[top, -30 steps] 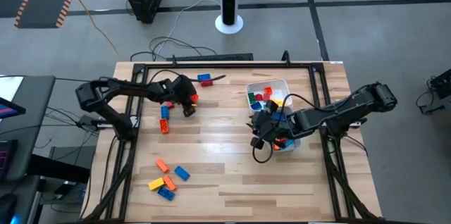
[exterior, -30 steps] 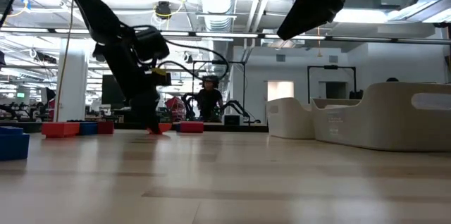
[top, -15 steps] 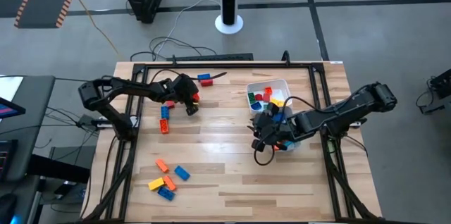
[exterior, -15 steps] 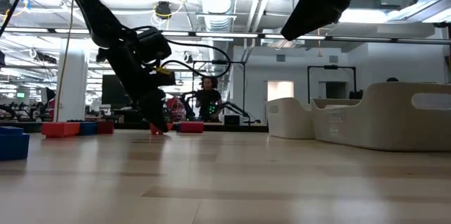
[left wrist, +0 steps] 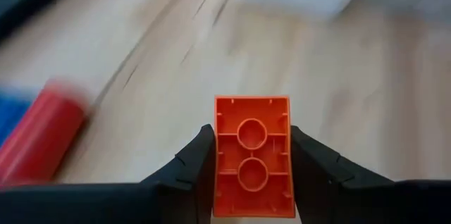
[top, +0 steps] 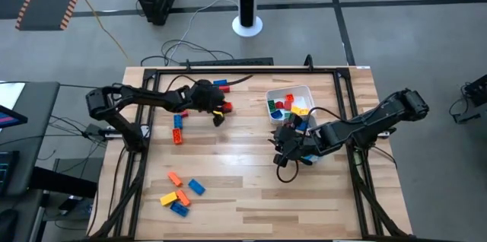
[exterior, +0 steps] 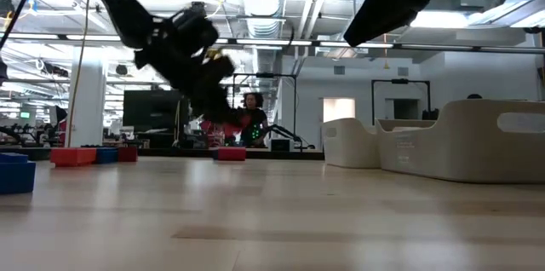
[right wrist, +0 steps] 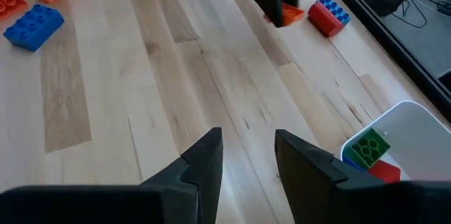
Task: Sort blocks by size
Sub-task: Put the small orange game piece into the white bin, then put the large red wooden block into the gray bin
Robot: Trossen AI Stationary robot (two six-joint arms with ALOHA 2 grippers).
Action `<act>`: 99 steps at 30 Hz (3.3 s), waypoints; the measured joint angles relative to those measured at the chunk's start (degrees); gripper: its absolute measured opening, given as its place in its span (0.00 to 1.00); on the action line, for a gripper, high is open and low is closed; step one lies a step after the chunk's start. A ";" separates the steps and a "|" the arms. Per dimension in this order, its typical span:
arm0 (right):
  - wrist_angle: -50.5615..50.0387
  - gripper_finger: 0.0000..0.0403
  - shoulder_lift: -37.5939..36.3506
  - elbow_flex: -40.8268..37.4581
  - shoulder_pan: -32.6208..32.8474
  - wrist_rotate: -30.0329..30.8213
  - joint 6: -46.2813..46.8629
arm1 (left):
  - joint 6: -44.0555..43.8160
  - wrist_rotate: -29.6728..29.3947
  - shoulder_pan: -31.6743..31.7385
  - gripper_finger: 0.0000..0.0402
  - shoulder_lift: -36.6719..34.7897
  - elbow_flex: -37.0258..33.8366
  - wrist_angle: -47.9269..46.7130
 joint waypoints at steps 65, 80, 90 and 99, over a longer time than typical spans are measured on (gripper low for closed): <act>-3.29 0.30 -1.86 -0.06 10.78 9.56 6.08 | 25.79 0.30 12.33 0.65 14.08 25.84 -24.96; -1.90 0.30 -1.86 -0.06 11.17 9.56 6.08 | 24.94 0.56 14.70 0.65 13.97 17.09 -18.72; -1.34 0.30 -1.86 -0.06 11.17 9.56 6.08 | 26.04 0.10 8.24 0.54 14.13 16.57 -21.56; -1.06 0.30 -1.86 -0.04 11.17 9.56 6.08 | 21.30 -3.45 6.45 0.47 14.14 18.22 -22.68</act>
